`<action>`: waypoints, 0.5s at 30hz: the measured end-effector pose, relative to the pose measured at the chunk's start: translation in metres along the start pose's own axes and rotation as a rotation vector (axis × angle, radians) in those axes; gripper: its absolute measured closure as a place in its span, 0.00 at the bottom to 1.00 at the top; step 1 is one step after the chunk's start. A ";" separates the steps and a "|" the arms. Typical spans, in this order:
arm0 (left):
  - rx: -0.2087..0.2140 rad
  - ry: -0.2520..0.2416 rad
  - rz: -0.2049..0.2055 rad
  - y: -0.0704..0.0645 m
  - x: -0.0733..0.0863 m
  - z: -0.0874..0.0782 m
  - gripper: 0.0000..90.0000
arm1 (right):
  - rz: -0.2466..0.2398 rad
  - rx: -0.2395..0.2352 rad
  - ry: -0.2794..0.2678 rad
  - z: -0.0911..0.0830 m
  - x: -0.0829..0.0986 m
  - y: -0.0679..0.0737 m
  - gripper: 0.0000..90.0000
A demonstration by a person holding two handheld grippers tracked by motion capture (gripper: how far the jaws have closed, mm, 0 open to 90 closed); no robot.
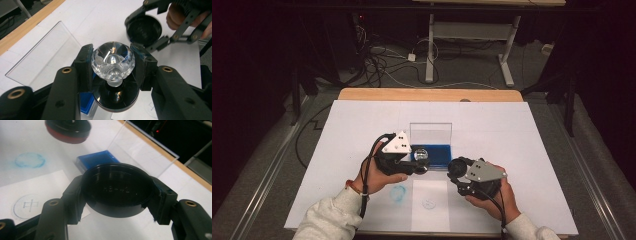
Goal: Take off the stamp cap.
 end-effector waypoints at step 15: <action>-0.060 -0.011 -0.026 0.015 0.007 -0.009 0.61 | 0.033 0.034 -0.006 -0.027 0.010 -0.012 0.44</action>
Point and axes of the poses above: each handheld gripper's, and its own axes: z roughly forward along the jaws, x roughly out of its underside, y roughly to its left, the point moved 6 cm from there along z, roughly forward along the jaws, and after that the axes turned 8 degrees about -y, right-handed, at the moved point
